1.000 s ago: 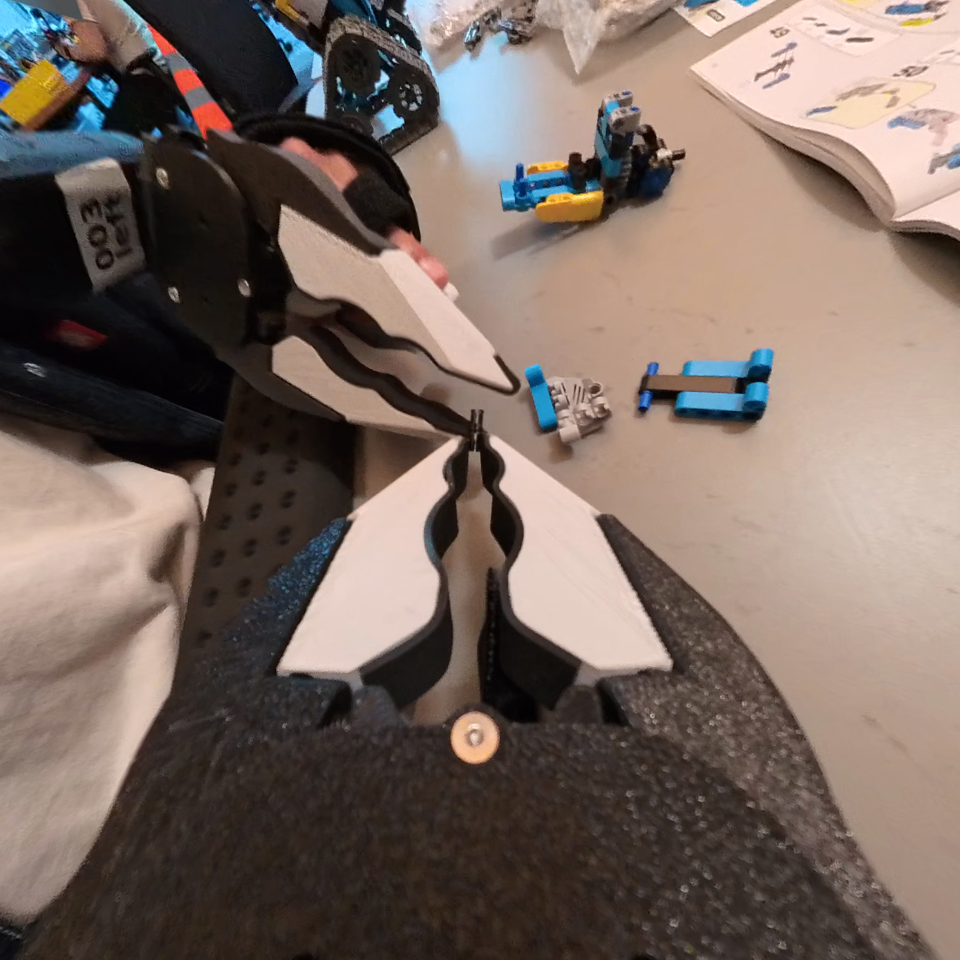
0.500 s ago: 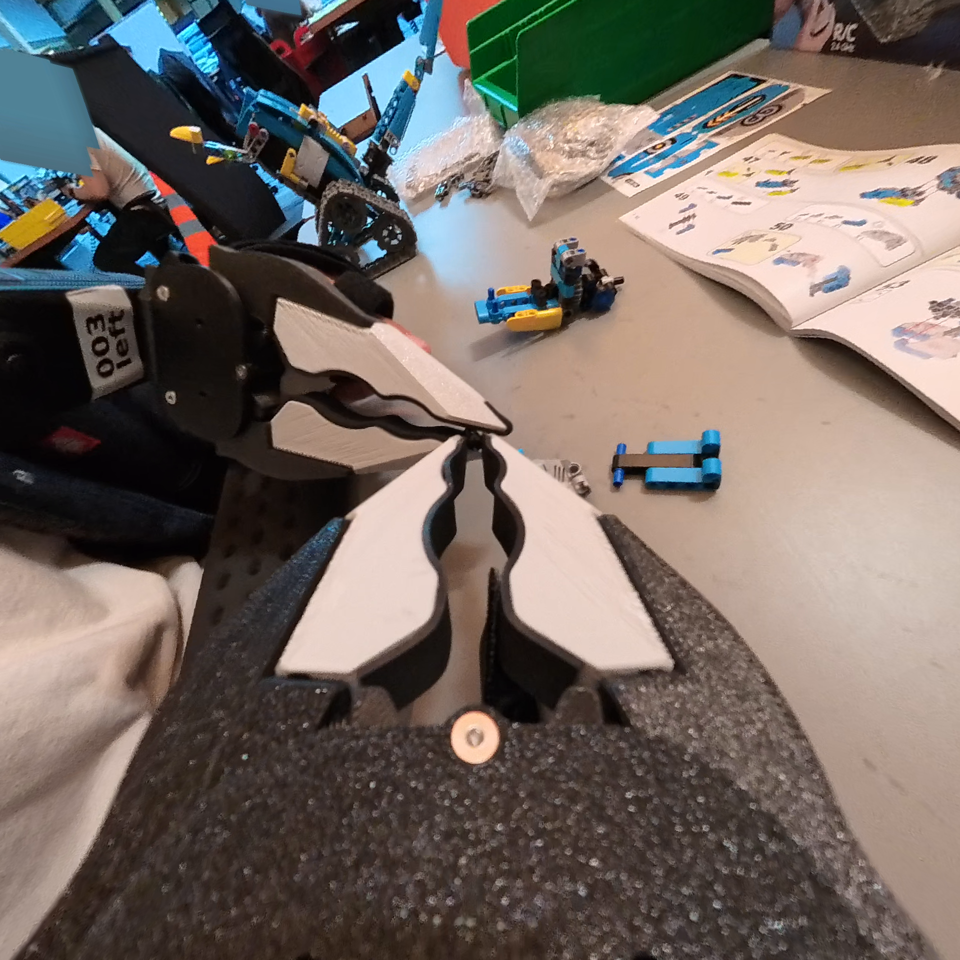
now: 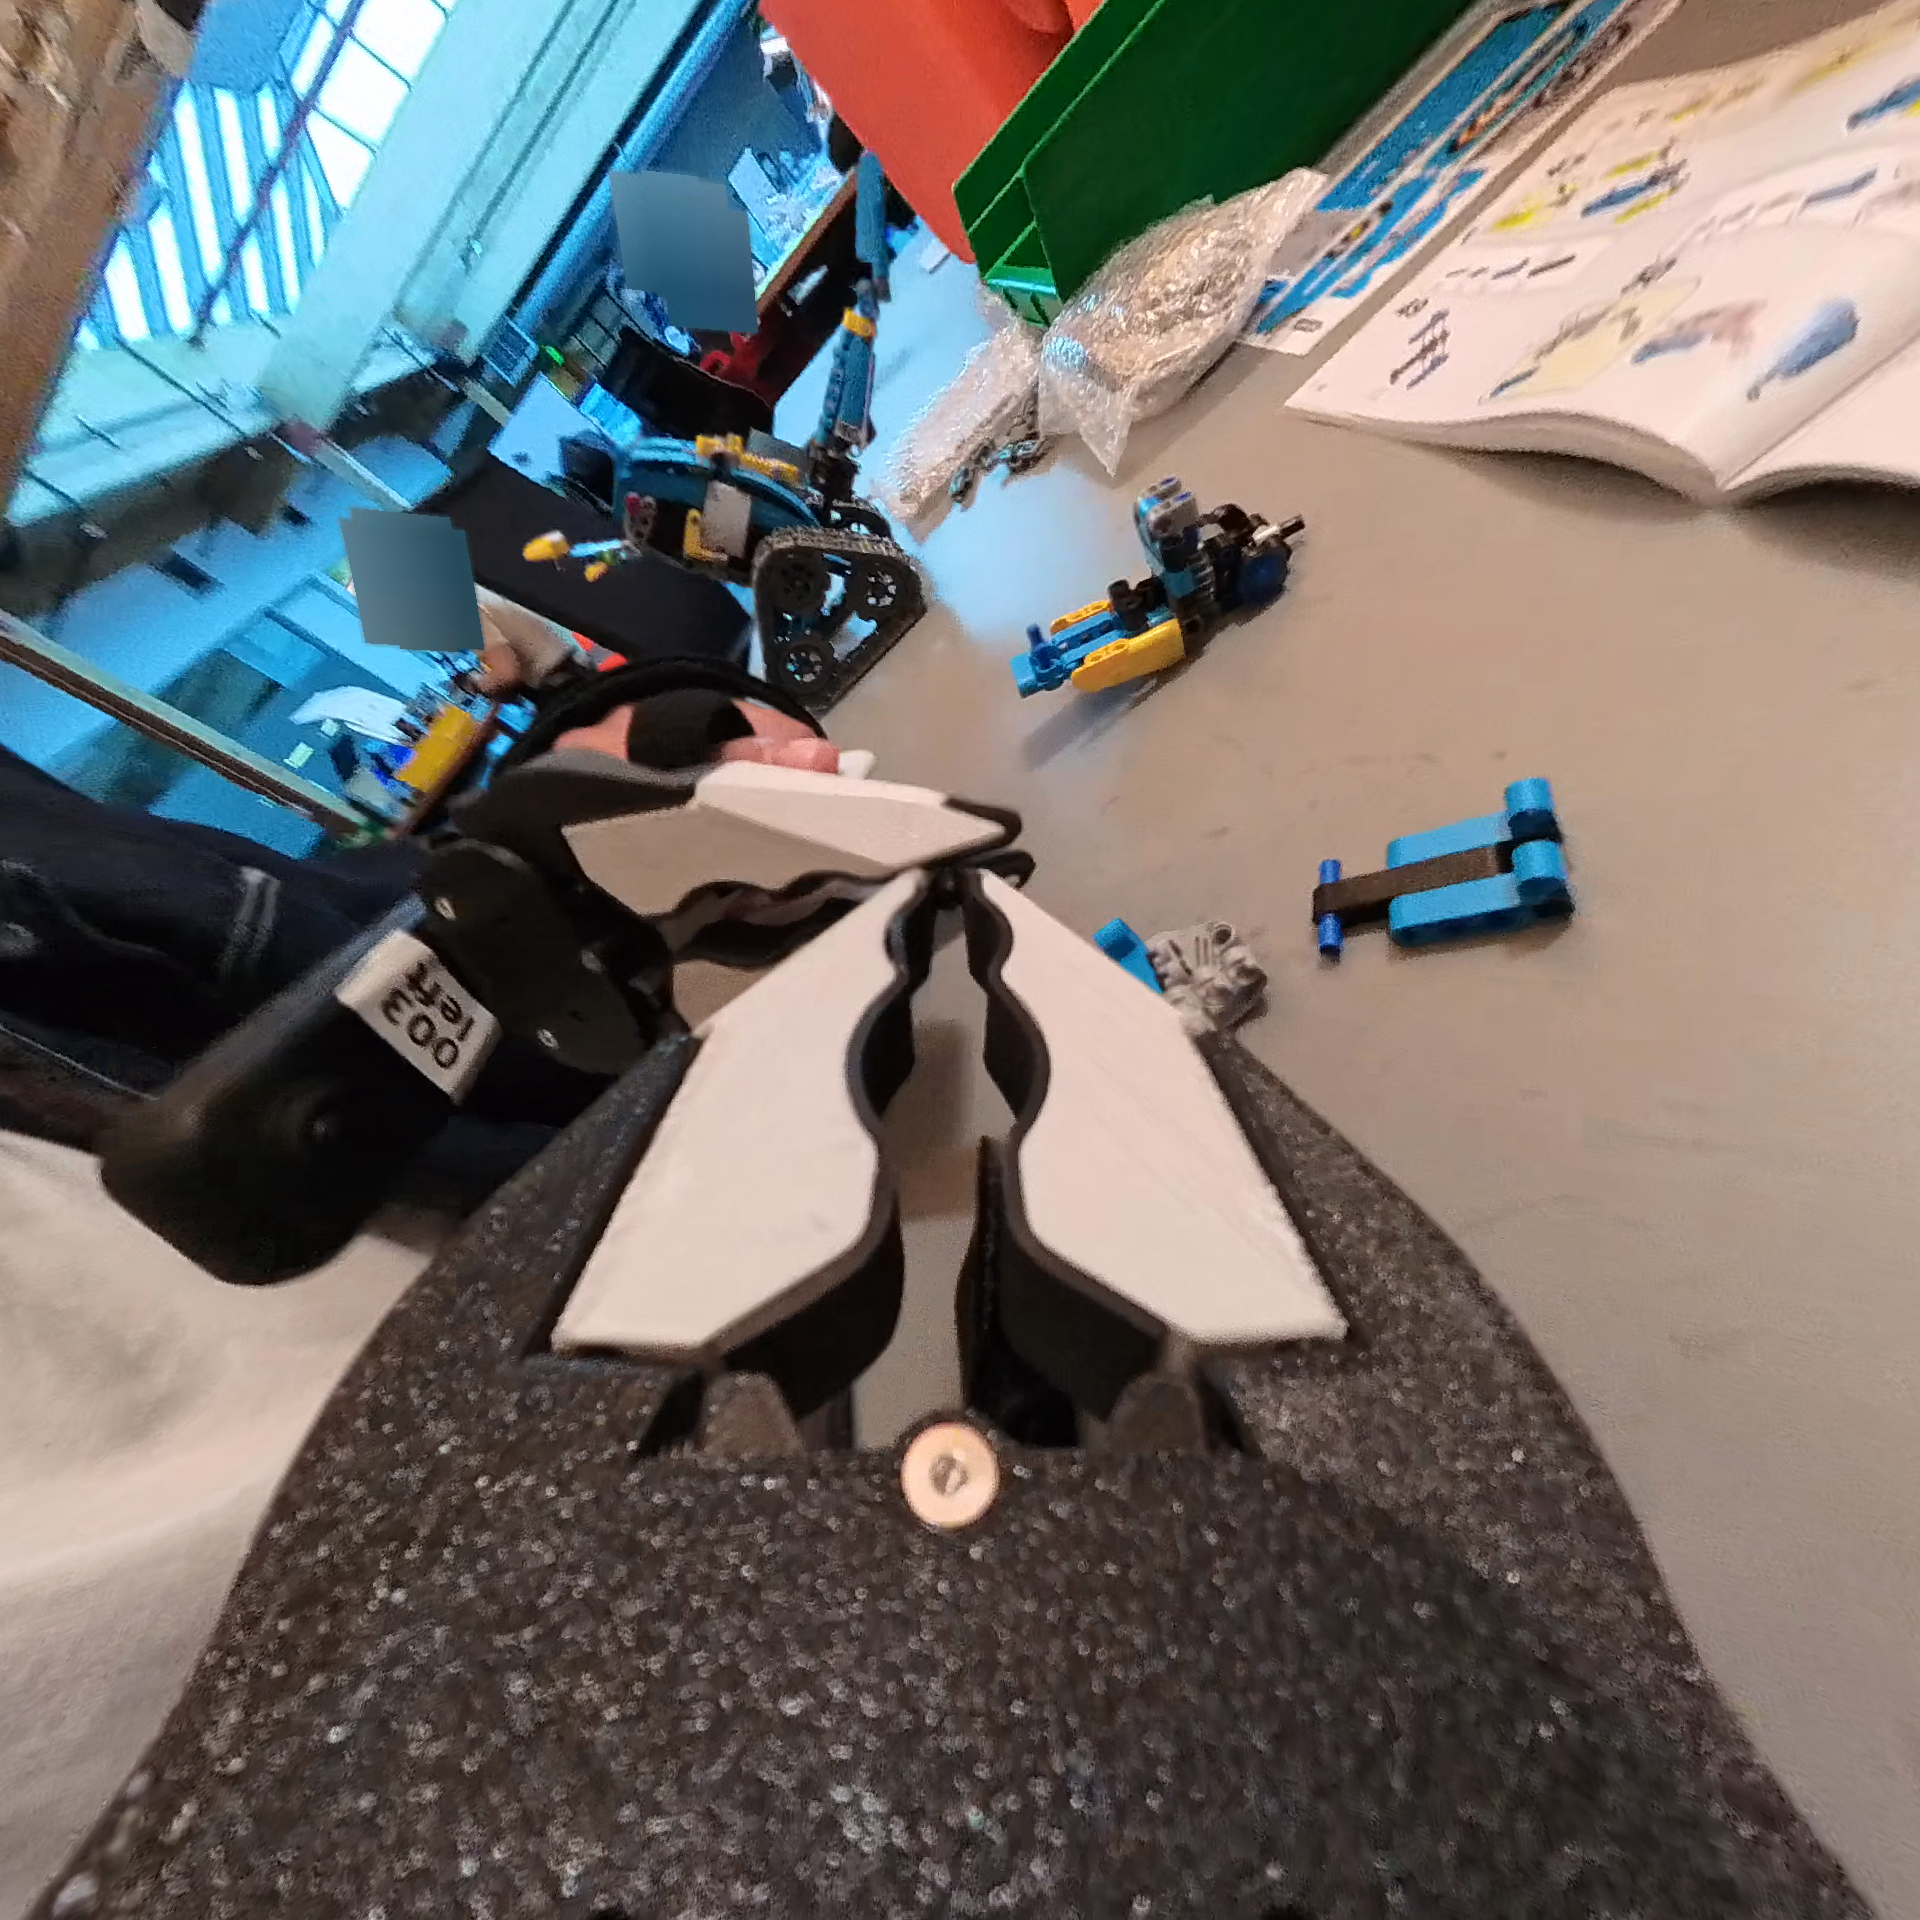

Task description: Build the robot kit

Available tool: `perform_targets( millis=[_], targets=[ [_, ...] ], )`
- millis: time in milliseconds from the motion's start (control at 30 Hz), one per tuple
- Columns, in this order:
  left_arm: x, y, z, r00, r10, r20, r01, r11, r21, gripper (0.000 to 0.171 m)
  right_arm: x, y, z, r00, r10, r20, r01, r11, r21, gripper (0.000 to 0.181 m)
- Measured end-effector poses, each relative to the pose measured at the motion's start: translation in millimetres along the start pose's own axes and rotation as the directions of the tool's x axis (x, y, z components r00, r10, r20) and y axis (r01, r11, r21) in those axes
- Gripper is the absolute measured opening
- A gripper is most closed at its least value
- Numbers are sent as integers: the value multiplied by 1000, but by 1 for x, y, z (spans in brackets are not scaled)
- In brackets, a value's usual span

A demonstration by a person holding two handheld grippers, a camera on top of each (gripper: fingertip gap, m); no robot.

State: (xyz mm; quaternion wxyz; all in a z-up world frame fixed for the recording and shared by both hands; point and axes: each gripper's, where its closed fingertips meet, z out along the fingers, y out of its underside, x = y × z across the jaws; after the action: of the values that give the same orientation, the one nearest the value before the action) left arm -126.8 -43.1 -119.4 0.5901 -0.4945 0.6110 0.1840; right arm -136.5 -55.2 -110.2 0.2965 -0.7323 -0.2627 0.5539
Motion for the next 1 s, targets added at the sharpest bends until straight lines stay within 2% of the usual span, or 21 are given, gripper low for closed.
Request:
perform_targets(
  millis=[100, 267, 400, 467, 500, 567, 600, 633, 667, 733, 800, 1000],
  targets=[
    [2, 1, 1, 997, 70, 21, -70, 997, -22, 3, 2, 1, 0, 996, 87, 33, -87, 996, 1, 4],
    [-2, -3, 2, 998, -56, -4, 56, 998, -2, 3, 0, -1, -3, 1000, -14, -12, 14, 1000, -6, 3],
    [10, -1, 7, 975, -193, -109, 192, 981, -22, 6, 13, -2, -24, 991, -79, -109, 76, 997, -30, 4],
    [16, -4, 4, 914, -333, -231, 341, 940, -6, 8, 37, -7, -52, 958, -121, -261, 120, 993, -20, 3],
    [22, -9, 2, 853, -405, -329, 426, 905, -10, 13, 48, -4, -65, 930, -146, -338, 141, 989, -39, 4],
    [40, -20, -1, 660, -521, -541, 567, 818, -95, 25, 53, 6, -80, 910, -159, -384, 151, 987, -51, 4],
    [46, -24, -1, 572, -554, -605, 605, 783, -144, 25, 54, 16, -83, 899, -180, -398, 161, 984, -81, 4],
    [49, -29, -1, 517, -559, -648, 621, 766, -165, 25, 56, 28, -85, 882, -214, -420, 175, 976, -130, 4],
    [54, -30, 0, 488, -545, -682, 603, 775, -188, 25, 58, 40, -86, 864, -251, -436, 188, 965, -183, 4],
    [63, -26, 9, 510, -500, -700, 527, 825, -205, 25, 60, 53, -86, 815, -345, -466, 233, 931, -282, 4],
    [72, -27, 18, 517, -460, -722, 478, 855, -202, 25, 61, 54, -84, 769, -420, -482, 285, 900, -329, 4],
    [80, -45, 26, 458, -405, -792, 444, 875, -191, 20, 61, 54, -86, 770, -423, -477, 287, 898, -333, 4]
  ],
)
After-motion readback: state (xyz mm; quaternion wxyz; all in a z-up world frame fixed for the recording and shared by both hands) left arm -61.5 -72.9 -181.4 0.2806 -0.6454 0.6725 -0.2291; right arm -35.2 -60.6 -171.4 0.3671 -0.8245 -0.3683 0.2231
